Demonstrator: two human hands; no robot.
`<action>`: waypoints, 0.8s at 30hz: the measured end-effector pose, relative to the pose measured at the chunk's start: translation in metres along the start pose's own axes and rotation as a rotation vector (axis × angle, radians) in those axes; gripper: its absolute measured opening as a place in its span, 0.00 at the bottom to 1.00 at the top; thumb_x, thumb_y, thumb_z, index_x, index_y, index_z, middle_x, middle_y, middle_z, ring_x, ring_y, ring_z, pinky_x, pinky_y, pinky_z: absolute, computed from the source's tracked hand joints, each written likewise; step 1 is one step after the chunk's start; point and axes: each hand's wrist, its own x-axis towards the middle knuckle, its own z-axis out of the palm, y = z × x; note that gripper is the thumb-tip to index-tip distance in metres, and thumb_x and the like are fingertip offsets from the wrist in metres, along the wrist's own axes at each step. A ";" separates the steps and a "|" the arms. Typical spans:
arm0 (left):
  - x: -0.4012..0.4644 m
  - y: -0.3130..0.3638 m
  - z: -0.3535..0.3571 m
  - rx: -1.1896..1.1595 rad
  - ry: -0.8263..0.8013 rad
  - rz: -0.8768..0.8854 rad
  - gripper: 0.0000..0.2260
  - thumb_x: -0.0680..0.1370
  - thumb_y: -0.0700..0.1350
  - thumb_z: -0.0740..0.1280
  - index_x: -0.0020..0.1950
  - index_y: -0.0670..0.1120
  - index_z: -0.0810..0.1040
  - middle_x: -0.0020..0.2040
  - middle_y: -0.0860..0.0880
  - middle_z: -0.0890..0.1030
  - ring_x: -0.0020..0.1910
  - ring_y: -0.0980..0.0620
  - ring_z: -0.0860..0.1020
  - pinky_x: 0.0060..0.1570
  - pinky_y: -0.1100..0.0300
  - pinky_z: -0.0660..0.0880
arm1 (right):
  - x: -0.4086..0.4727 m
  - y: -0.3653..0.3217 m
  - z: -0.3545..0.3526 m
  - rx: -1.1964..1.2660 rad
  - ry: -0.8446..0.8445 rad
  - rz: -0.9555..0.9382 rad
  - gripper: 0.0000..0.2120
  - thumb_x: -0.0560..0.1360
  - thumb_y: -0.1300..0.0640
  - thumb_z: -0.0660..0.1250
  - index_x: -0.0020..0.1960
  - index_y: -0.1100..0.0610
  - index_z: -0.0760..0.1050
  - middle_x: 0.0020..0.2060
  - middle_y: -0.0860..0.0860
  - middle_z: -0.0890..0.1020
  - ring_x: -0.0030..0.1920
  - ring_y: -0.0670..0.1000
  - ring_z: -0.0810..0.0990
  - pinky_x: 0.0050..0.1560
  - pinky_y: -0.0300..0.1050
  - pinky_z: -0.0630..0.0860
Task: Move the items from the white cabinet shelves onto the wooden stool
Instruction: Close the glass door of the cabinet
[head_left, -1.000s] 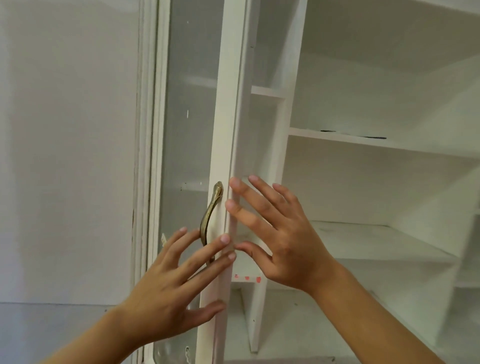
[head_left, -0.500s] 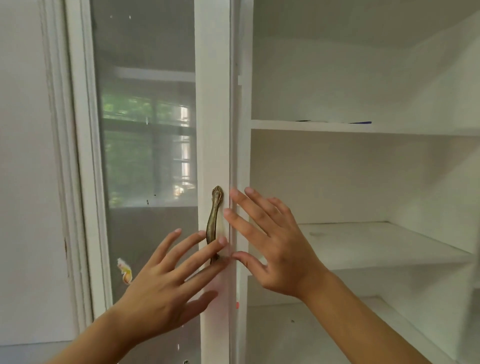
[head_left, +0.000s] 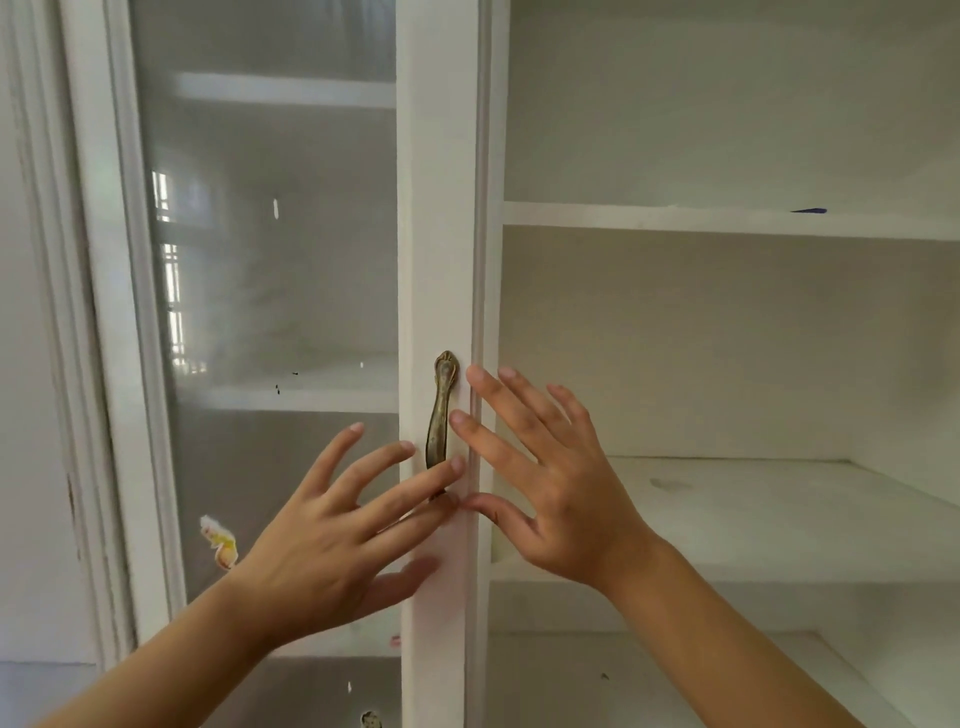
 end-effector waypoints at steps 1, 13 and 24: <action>0.002 0.000 0.004 0.009 -0.001 -0.002 0.24 0.81 0.61 0.68 0.74 0.53 0.73 0.82 0.51 0.64 0.76 0.41 0.69 0.74 0.31 0.64 | 0.000 0.005 0.003 0.002 0.000 -0.005 0.31 0.82 0.45 0.70 0.81 0.54 0.67 0.84 0.55 0.59 0.85 0.57 0.55 0.76 0.71 0.62; 0.017 -0.008 0.052 0.051 0.006 -0.033 0.21 0.81 0.59 0.69 0.70 0.51 0.79 0.81 0.50 0.67 0.77 0.40 0.68 0.73 0.32 0.66 | 0.000 0.056 0.044 0.011 0.022 -0.050 0.31 0.83 0.43 0.68 0.82 0.53 0.66 0.84 0.55 0.59 0.85 0.56 0.55 0.76 0.69 0.63; 0.028 -0.014 0.077 0.090 0.007 -0.071 0.18 0.79 0.58 0.71 0.64 0.50 0.84 0.75 0.49 0.76 0.74 0.39 0.70 0.71 0.34 0.70 | 0.002 0.084 0.070 0.008 0.024 -0.070 0.30 0.85 0.42 0.64 0.82 0.53 0.65 0.84 0.55 0.58 0.85 0.56 0.55 0.75 0.69 0.63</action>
